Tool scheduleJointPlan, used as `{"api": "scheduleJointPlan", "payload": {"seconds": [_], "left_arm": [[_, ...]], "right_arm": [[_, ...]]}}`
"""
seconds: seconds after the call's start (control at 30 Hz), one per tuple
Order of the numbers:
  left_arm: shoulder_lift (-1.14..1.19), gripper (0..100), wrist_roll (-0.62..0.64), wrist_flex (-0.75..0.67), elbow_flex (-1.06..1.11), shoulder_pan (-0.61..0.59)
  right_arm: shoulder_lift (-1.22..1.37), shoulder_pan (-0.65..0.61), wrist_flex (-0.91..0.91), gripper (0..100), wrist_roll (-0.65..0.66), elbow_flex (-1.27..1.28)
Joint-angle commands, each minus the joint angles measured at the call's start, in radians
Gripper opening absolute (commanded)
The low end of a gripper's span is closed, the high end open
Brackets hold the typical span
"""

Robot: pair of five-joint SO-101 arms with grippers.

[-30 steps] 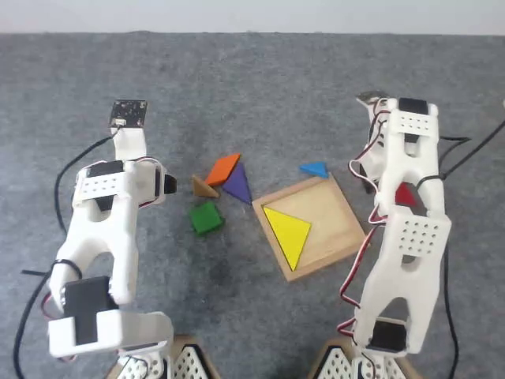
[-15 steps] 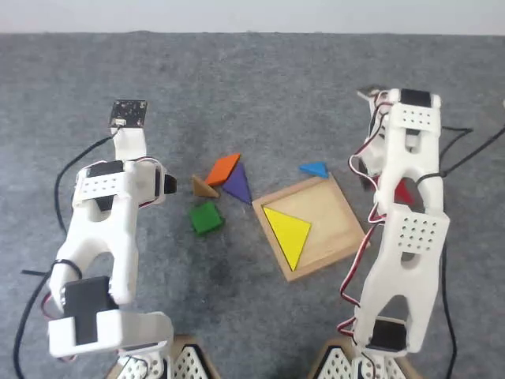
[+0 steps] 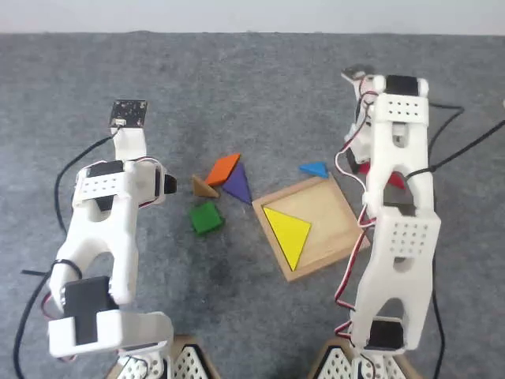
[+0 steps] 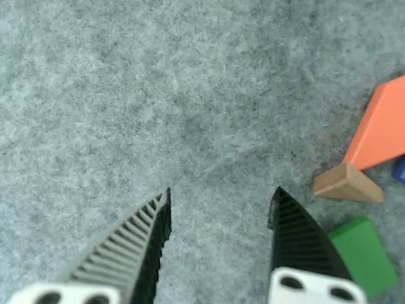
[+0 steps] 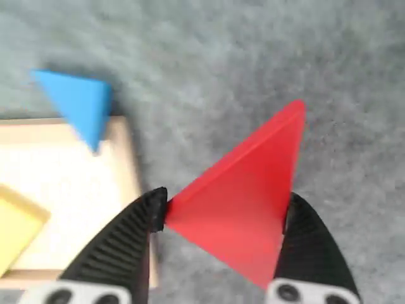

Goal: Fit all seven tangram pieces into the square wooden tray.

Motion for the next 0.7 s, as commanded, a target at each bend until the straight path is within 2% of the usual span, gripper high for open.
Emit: {"api": "scheduleJointPlan", "payload": {"seconds": [0.0, 0.17, 0.33, 0.47, 0.67], "left_arm": [[-0.003, 25, -0.012, -0.021, -0.007, -0.006], [-0.003, 25, -0.012, -0.021, -0.007, -0.006], [-0.003, 25, -0.012, -0.021, -0.005, -0.006], [-0.003, 25, -0.012, -0.021, -0.005, -0.006], [-0.003, 25, -0.014, -0.023, 0.010, -0.002]], "right_arm": [[-0.305, -0.081, 0.045, 14.7, -0.002, 0.230], [-0.549, -0.179, 0.030, 14.7, 0.026, 0.506], [-0.739, -0.308, -0.097, 14.5, 0.118, 0.703], [-0.777, -0.377, -0.236, 14.4, 0.203, 0.850], [-0.779, -0.412, -0.417, 14.4, 0.413, 1.017]]}}
